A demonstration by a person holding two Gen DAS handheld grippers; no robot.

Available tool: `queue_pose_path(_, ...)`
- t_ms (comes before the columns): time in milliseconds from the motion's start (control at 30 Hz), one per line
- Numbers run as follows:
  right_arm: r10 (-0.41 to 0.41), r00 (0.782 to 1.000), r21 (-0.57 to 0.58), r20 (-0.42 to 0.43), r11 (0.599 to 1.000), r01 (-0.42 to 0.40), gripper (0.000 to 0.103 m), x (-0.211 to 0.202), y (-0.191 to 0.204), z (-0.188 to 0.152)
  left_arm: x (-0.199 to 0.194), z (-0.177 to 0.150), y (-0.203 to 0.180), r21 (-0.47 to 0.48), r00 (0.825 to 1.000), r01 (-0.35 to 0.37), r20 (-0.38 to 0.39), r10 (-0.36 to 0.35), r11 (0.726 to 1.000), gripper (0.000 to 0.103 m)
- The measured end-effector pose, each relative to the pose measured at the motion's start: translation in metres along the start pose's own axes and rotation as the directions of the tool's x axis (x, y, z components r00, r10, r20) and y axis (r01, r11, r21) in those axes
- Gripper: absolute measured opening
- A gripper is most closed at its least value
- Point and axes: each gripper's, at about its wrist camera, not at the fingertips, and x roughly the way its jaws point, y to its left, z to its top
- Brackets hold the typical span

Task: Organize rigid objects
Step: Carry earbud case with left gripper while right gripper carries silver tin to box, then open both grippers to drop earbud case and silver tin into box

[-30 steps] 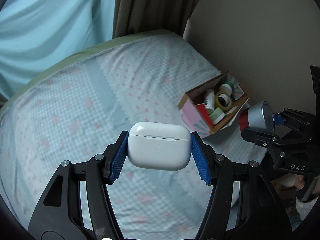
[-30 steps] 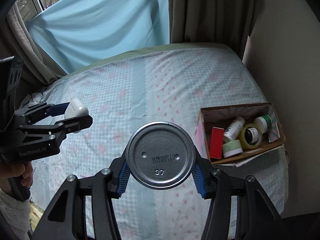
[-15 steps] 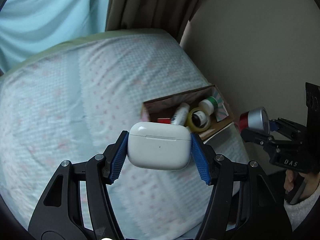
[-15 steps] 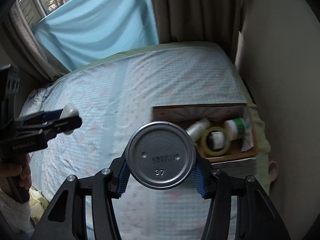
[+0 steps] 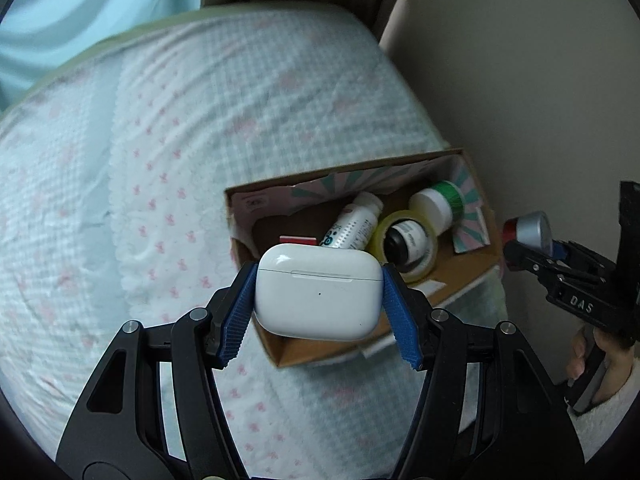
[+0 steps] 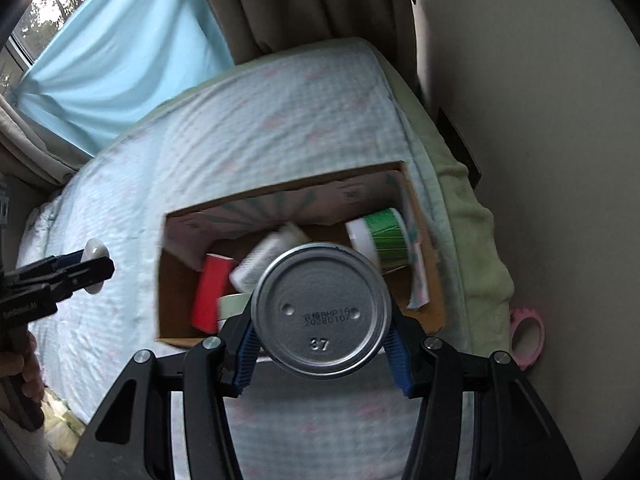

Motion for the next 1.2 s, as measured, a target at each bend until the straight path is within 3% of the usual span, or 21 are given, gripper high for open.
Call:
queue_pose_path(233, -0.034, 0.999, -0.048, 0.014, 0.998, 0.035, 0.050, 0.032, -0.014, -0.001, 0.065, 0.021, -0.002, -0.014, 0.998, -0.046, -0.047, 0.046, 0.999, 0.058)
queue_pose_path(467, -0.075, 0.996, -0.097, 0.054, 0.992, 0.079, 0.050, 0.054, -0.012, -0.003, 0.114, 0.035, -0.006, 0.046, 0.991, -0.093, -0.091, 0.097, 0.995, 0.058)
queue_pose_path(667, -0.083, 0.996, -0.125, 0.021, 0.989, 0.085, 0.050, 0.075, -0.007, -0.004, 0.134, 0.037, -0.005, 0.076, 0.987, -0.107, -0.115, 0.115, 0.991, 0.058)
queue_pose_path(800, -0.139, 0.990, -0.109, 0.009, 0.984, 0.139, 0.050, 0.085, -0.008, -0.004, 0.140, 0.040, -0.009, 0.115, 0.984, -0.129, -0.110, 0.142, 0.985, 0.058)
queue_pose_path(833, -0.150, 0.989, -0.107, 0.006, 0.983, 0.150, 0.050, 0.087, -0.008, -0.005, 0.141, 0.040, -0.010, 0.123, 0.983, -0.134, -0.110, 0.148, 0.983, 0.061)
queue_pose_path(867, -0.152, 0.988, -0.104, 0.002, 0.983, 0.151, 0.050, 0.089, -0.009, -0.005, 0.142, 0.041, -0.013, 0.138, 0.982, -0.141, -0.107, 0.157, 0.980, 0.082)
queue_pose_path(900, -0.146, 0.989, -0.096, -0.004, 0.985, 0.145, 0.053, 0.090, -0.011, -0.006, 0.142, 0.042, -0.016, 0.149, 0.981, -0.146, -0.105, 0.163, 0.978, 0.097)
queue_pose_path(933, -0.138, 0.990, -0.087, -0.002, 0.987, 0.137, 0.065, 0.090, -0.012, -0.008, 0.141, 0.041, -0.017, 0.156, 0.981, -0.147, -0.101, 0.164, 0.977, 0.103)
queue_pose_path(967, -0.124, 0.992, -0.077, -0.003, 0.989, 0.123, 0.075, 0.089, -0.013, -0.008, 0.138, 0.041, -0.020, 0.169, 0.983, -0.145, -0.090, 0.162, 0.975, 0.103)
queue_pose_path(1000, -0.115, 0.993, -0.063, 0.009, 0.991, 0.116, 0.097, 0.085, -0.014, -0.008, 0.136, 0.040, -0.022, 0.176, 0.984, -0.137, -0.089, 0.154, 0.975, 0.103)
queue_pose_path(1067, -0.093, 0.995, -0.042, 0.043, 0.995, 0.094, 0.100, 0.076, -0.012, -0.011, 0.134, 0.039, -0.023, 0.181, 0.984, -0.138, -0.090, 0.156, 0.974, 0.103)
queue_pose_path(1200, -0.132, 0.988, -0.032, 0.075, 0.990, 0.135, 0.100, 0.065, -0.007, -0.016, 0.126, 0.037, -0.022, 0.169, 0.985, -0.128, -0.093, 0.145, 0.977, 0.103)
